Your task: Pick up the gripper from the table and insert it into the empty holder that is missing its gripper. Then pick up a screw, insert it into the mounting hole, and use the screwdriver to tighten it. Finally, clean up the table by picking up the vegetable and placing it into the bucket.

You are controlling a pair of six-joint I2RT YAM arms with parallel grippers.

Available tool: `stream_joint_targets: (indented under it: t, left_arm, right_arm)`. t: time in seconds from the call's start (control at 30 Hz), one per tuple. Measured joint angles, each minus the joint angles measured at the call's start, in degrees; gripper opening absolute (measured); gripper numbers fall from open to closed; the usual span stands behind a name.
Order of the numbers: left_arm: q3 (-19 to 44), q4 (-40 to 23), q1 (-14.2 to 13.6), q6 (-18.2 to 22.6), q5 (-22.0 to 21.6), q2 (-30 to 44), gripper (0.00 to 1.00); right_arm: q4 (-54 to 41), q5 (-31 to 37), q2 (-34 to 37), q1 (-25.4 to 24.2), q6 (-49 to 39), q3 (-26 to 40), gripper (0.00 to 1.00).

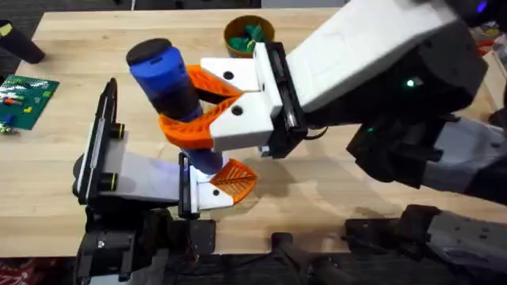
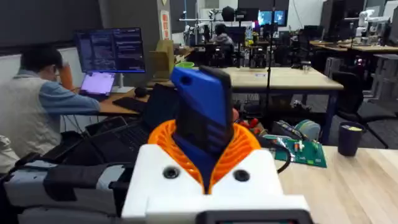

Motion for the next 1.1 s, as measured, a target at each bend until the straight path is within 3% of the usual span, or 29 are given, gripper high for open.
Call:
stream_joint_targets:
  t: [0.93, 1.1]
  left_arm:
    - [0.0, 0.0, 0.0, -0.4, 0.0, 0.0, 0.009]
    - [0.0, 0.0, 0.0, -0.4, 0.0, 0.0, 0.009]
  right_arm:
    - [-1.0, 0.2, 0.0, 0.0, -0.9, 0.0, 0.030]
    - [8.1, 2.1, 0.4, -0.1, 0.7, 0.0, 0.030]
